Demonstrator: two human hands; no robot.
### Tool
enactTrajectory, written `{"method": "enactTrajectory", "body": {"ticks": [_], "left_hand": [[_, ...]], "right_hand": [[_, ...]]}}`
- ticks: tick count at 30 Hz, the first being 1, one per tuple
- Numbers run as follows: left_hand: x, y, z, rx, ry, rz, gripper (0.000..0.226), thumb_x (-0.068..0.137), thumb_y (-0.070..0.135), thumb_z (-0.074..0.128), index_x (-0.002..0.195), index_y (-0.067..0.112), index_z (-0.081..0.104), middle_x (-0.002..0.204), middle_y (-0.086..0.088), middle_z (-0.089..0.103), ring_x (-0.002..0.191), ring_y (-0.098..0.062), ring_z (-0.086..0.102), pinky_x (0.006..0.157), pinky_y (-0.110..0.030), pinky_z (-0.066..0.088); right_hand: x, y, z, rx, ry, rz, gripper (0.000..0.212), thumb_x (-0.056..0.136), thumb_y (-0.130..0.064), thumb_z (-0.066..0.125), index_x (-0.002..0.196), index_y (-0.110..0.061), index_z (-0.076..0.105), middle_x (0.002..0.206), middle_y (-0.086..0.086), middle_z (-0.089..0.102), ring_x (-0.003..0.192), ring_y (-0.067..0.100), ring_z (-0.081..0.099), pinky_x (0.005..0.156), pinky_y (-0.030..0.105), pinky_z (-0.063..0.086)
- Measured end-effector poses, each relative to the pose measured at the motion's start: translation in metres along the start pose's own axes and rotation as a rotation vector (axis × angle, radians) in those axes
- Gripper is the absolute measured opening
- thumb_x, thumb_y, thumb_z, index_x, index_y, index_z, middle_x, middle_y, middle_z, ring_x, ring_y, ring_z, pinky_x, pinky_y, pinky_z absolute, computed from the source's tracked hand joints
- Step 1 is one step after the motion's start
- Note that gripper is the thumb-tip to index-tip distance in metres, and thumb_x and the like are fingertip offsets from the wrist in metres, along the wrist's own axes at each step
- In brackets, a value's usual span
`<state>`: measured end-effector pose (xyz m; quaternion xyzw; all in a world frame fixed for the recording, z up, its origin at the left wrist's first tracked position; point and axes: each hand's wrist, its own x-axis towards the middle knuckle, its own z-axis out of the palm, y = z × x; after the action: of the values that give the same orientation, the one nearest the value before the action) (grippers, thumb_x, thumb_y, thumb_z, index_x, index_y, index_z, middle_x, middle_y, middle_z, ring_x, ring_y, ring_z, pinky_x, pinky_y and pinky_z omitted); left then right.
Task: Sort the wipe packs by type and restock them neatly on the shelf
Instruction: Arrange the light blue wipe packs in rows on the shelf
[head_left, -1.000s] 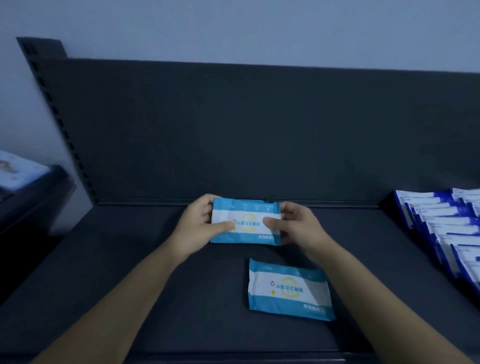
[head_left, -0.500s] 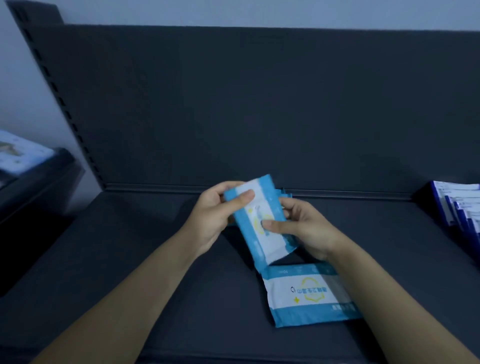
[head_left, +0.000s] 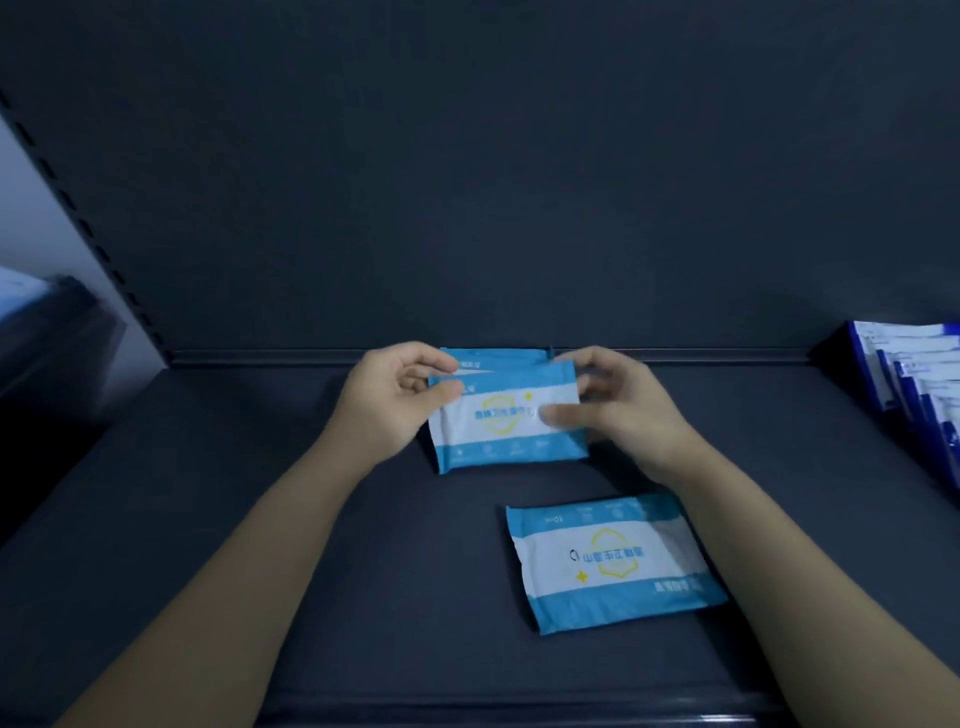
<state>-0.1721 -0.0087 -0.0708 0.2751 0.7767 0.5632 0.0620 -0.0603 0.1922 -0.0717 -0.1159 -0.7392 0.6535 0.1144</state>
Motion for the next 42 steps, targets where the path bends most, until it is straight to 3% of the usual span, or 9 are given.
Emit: {"method": "enactTrajectory", "body": {"ticks": [5, 10, 13, 16, 20, 24, 30, 35, 42], "left_hand": [[0.001, -0.009, 0.008, 0.129, 0.066, 0.041, 0.018, 0.082, 0.002, 0.070, 0.093, 0.016, 0.065, 0.091, 0.004, 0.066, 0.075, -0.010, 0.057, 0.069, -0.010, 0.047], [-0.006, -0.013, 0.010, 0.336, 0.034, 0.203, 0.030, 0.076, 0.025, 0.079, 0.102, 0.022, 0.063, 0.098, 0.016, 0.055, 0.083, 0.006, 0.049, 0.076, -0.008, 0.037], [-0.008, -0.014, 0.007, 0.501, 0.045, 0.315, 0.039, 0.077, 0.040, 0.076, 0.108, 0.018, 0.064, 0.110, 0.013, 0.056, 0.101, -0.004, 0.047, 0.093, -0.019, 0.034], [-0.013, -0.004, 0.012, 0.744, 0.071, 0.451, 0.042, 0.081, 0.055, 0.058, 0.103, 0.021, 0.067, 0.105, 0.013, 0.063, 0.097, -0.013, 0.055, 0.089, -0.025, 0.035], [-0.034, 0.022, 0.020, 0.766, -0.158, 0.435, 0.043, 0.082, 0.064, 0.056, 0.107, 0.029, 0.065, 0.100, 0.017, 0.065, 0.099, -0.009, 0.056, 0.089, -0.027, 0.040], [-0.056, 0.042, 0.027, 0.866, -0.455, 0.277, 0.063, 0.068, 0.079, 0.056, 0.114, 0.036, 0.057, 0.102, 0.020, 0.060, 0.094, -0.003, 0.055, 0.079, -0.026, 0.044], [-0.065, 0.048, 0.030, 0.719, -0.641, -0.010, 0.058, 0.065, 0.065, 0.074, 0.105, 0.029, 0.053, 0.088, 0.016, 0.055, 0.072, 0.000, 0.049, 0.060, -0.024, 0.041], [-0.054, 0.034, 0.015, 0.474, -0.683, -0.062, 0.019, 0.084, 0.038, 0.070, 0.085, 0.024, 0.057, 0.074, 0.013, 0.050, 0.060, -0.003, 0.043, 0.061, -0.021, 0.037], [-0.035, 0.019, -0.026, 0.420, -0.276, 0.031, 0.015, 0.090, 0.027, 0.064, 0.093, 0.015, 0.055, 0.081, 0.008, 0.051, 0.066, -0.005, 0.044, 0.063, -0.020, 0.037]], "right_hand": [[0.006, 0.013, 0.000, -0.576, 0.073, -0.232, 0.033, 0.067, -0.022, 0.087, 0.091, -0.024, 0.064, 0.083, -0.008, 0.048, 0.058, 0.003, 0.044, 0.061, 0.011, 0.038], [0.005, 0.016, -0.003, -0.705, 0.062, -0.293, 0.033, 0.069, -0.034, 0.083, 0.096, -0.027, 0.065, 0.098, -0.017, 0.046, 0.073, -0.003, 0.049, 0.067, 0.007, 0.038], [0.005, 0.016, -0.004, -0.757, 0.066, -0.317, 0.038, 0.069, -0.045, 0.080, 0.100, -0.029, 0.065, 0.102, -0.019, 0.040, 0.086, -0.002, 0.049, 0.077, 0.015, 0.041], [0.000, 0.002, -0.007, -0.751, -0.010, -0.277, 0.044, 0.066, -0.050, 0.079, 0.102, -0.029, 0.065, 0.105, -0.010, 0.040, 0.093, 0.007, 0.049, 0.084, 0.018, 0.041], [-0.022, -0.025, -0.012, -0.816, -0.230, -0.186, 0.028, 0.071, -0.036, 0.080, 0.093, -0.027, 0.065, 0.095, -0.005, 0.054, 0.081, 0.012, 0.054, 0.073, 0.022, 0.045], [-0.047, -0.036, -0.015, -1.041, -0.470, 0.059, 0.049, 0.062, -0.044, 0.085, 0.103, -0.032, 0.061, 0.098, -0.013, 0.058, 0.088, 0.003, 0.055, 0.083, 0.024, 0.047], [-0.064, -0.033, -0.012, -1.102, -0.451, 0.095, 0.037, 0.070, -0.042, 0.080, 0.090, -0.030, 0.051, 0.089, -0.015, 0.053, 0.085, 0.007, 0.052, 0.075, 0.022, 0.044], [-0.072, -0.027, -0.001, -0.887, -0.357, 0.002, 0.038, 0.066, -0.034, 0.085, 0.089, -0.027, 0.056, 0.086, -0.013, 0.056, 0.073, -0.001, 0.049, 0.068, 0.015, 0.040], [-0.041, -0.019, 0.012, -0.682, -0.053, -0.141, 0.038, 0.068, -0.027, 0.086, 0.097, -0.030, 0.062, 0.095, -0.021, 0.060, 0.081, 0.002, 0.057, 0.078, 0.021, 0.045]]}}
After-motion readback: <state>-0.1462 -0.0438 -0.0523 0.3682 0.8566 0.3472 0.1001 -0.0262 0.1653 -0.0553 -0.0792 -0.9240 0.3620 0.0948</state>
